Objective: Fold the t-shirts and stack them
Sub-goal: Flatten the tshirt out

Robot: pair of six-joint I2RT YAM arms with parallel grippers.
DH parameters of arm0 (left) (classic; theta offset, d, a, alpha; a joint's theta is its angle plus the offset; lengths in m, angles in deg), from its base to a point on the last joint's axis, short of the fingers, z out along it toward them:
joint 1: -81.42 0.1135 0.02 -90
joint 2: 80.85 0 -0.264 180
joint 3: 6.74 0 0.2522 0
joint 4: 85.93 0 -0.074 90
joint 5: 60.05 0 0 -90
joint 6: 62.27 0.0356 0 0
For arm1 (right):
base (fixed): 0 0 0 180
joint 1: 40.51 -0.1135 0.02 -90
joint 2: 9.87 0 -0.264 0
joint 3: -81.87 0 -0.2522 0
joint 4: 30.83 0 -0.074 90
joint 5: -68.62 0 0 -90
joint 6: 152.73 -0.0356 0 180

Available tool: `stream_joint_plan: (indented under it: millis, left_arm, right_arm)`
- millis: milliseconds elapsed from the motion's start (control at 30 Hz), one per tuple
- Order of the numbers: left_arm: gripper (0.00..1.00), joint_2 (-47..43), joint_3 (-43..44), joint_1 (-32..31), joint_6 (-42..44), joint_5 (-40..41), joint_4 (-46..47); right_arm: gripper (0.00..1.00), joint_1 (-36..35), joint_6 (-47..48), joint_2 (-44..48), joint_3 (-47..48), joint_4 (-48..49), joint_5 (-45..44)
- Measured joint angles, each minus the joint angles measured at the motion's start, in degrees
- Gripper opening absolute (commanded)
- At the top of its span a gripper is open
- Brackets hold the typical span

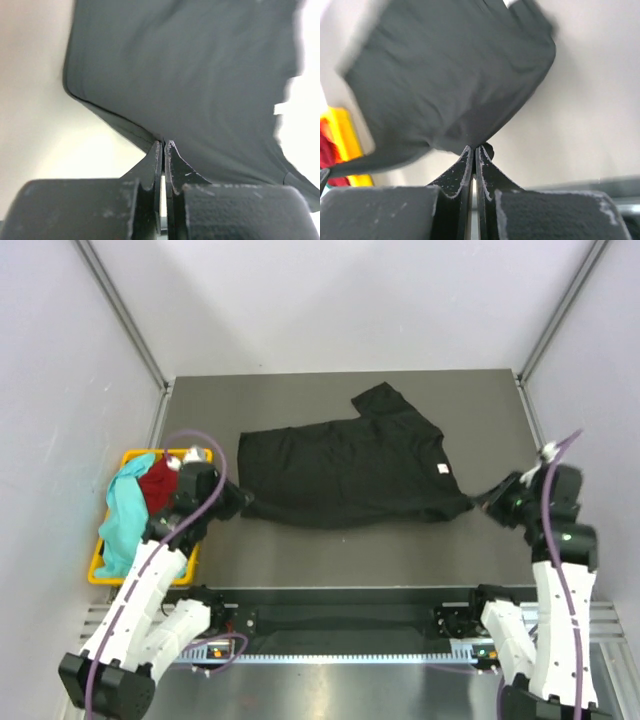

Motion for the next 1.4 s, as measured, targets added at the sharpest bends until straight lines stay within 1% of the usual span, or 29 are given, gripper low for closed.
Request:
stream_joint_plan:
  millis: [67,133,267,300,367,467,533,667,733,800,900,1000,1100,1167,1233,1267,1300,1367,1400]
  left_arm:
    - [0.00,3.0,9.0,0.0,0.4,0.0,-1.4]
    - [0.00,4.8,17.3,0.0,1.0,0.0,-1.3]
    - [0.00,5.6,33.3,0.0,1.2,0.4,-3.4]
    - [0.00,5.5,37.0,0.0,1.2,0.4,-3.9]
    - [0.00,4.7,42.6,0.0,1.2,-0.3,-5.6]
    - [0.00,2.1,47.6,0.0,1.1,-1.4,-9.0]
    - [0.00,-0.5,49.3,0.0,0.6,-2.2,-10.7]
    - [0.00,-5.6,53.0,0.3,-1.0,-4.6,-14.0]
    - [0.00,-6.1,55.5,0.6,-1.4,-6.1,-14.3]
    - [0.00,-6.1,55.8,0.7,-1.4,-6.7,-13.9]
    - [0.00,-5.0,52.6,0.7,-0.7,-5.8,-12.9]
    - [0.00,0.1,48.1,0.7,0.3,-4.2,-11.0]
    - [0.00,10.8,46.4,0.7,0.8,-2.9,-6.4]
    - [0.00,19.2,46.3,0.7,0.7,-1.8,-1.3]
    - [0.00,27.7,48.2,0.7,0.7,-0.9,2.3]
    - [0.00,32.9,50.0,0.7,0.7,-0.6,3.5]
    - [0.00,38.0,53.5,0.8,0.7,-0.6,4.0]
    - [0.00,49.7,63.7,0.9,0.7,-1.3,5.7]
    - [0.00,54.6,69.8,1.0,0.7,-1.6,5.5]
  right_arm:
    - [0.00,0.0,0.4,-2.7,9.4,-0.9,-1.7]
    - [0.00,-0.1,1.4,-5.4,21.0,-3.0,-4.4]
    - [0.00,-0.2,3.1,-9.0,42.8,-7.0,-7.6]
    - [0.00,-0.2,3.3,-9.2,47.2,-8.1,-7.8]
    - [0.00,-0.2,3.6,-8.5,53.2,-11.1,-7.7]
    - [0.00,-0.2,3.6,-5.9,59.5,-15.9,-6.4]
    - [0.00,-0.2,3.1,-4.6,63.5,-18.5,-4.9]
    - [0.00,-0.6,-0.2,-1.4,69.4,-20.3,-0.8]
    - [0.00,-0.6,-1.9,-0.3,70.4,-20.7,1.0]
    - [0.00,-0.6,-3.1,-0.2,70.1,-20.5,2.4]
    - [0.00,-0.6,-4.0,-0.7,64.2,-17.6,3.1]
    - [0.00,-0.6,-4.7,-3.7,55.0,-11.2,3.1]
    - [0.00,-0.6,-5.3,-12.5,48.7,-3.3,2.3]
    - [0.00,-0.6,-5.4,-21.0,47.7,2.2,1.1]
    - [0.00,-1.0,-5.0,-29.4,49.4,6.1,-1.0]
    - [0.00,-1.2,-4.5,-35.2,52.4,6.4,-2.6]
    - [0.00,-1.4,-3.8,-41.3,57.3,6.4,-3.6]
    - [0.00,-1.7,-2.5,-52.4,69.2,5.7,-5.2]
    - [0.00,-1.7,-1.9,-58.6,77.7,5.3,-5.8]
